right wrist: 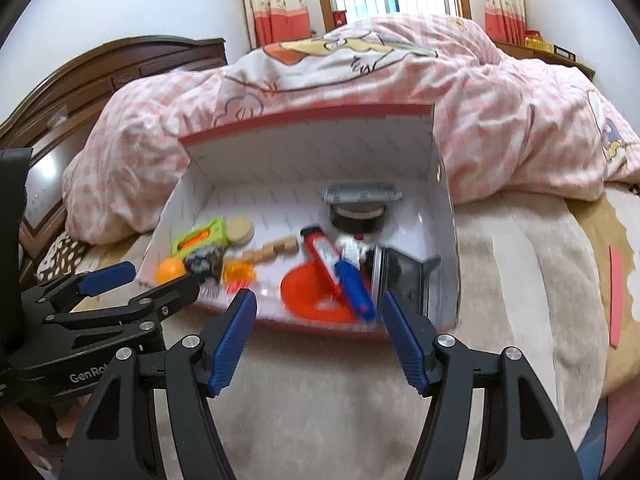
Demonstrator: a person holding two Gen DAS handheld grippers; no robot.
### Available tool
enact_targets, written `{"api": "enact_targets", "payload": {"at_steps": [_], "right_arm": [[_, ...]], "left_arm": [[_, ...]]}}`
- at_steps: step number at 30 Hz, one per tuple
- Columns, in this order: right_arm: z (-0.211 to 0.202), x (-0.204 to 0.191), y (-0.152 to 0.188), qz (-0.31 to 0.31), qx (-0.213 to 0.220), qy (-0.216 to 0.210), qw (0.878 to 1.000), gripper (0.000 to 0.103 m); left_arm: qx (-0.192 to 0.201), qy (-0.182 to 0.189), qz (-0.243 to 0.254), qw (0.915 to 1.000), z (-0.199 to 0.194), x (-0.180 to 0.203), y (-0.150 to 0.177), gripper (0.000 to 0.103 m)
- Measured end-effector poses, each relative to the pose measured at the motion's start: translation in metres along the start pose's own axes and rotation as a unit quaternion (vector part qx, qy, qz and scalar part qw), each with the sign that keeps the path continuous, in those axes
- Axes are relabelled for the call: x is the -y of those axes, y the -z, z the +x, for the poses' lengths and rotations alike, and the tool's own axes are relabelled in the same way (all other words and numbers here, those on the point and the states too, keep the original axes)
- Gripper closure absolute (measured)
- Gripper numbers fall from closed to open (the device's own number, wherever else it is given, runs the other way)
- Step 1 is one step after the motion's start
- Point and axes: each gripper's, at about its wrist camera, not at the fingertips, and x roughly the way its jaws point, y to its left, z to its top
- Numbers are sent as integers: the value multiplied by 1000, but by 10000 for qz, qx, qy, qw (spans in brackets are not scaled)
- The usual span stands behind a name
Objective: Organize objects
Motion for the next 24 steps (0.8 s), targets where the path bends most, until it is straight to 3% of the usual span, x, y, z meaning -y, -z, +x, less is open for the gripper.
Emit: {"api": "enact_targets", "payload": {"at_steps": [11, 24], "right_arm": [[-10, -6, 32, 57, -411, 15, 9991, 36], [-9, 0, 46, 213, -486, 52, 9986, 36]], "left_arm": [[-368, -40, -13, 9993, -2, 0, 35, 20], [-483, -27, 16, 9988, -1, 3, 48, 20]]}}
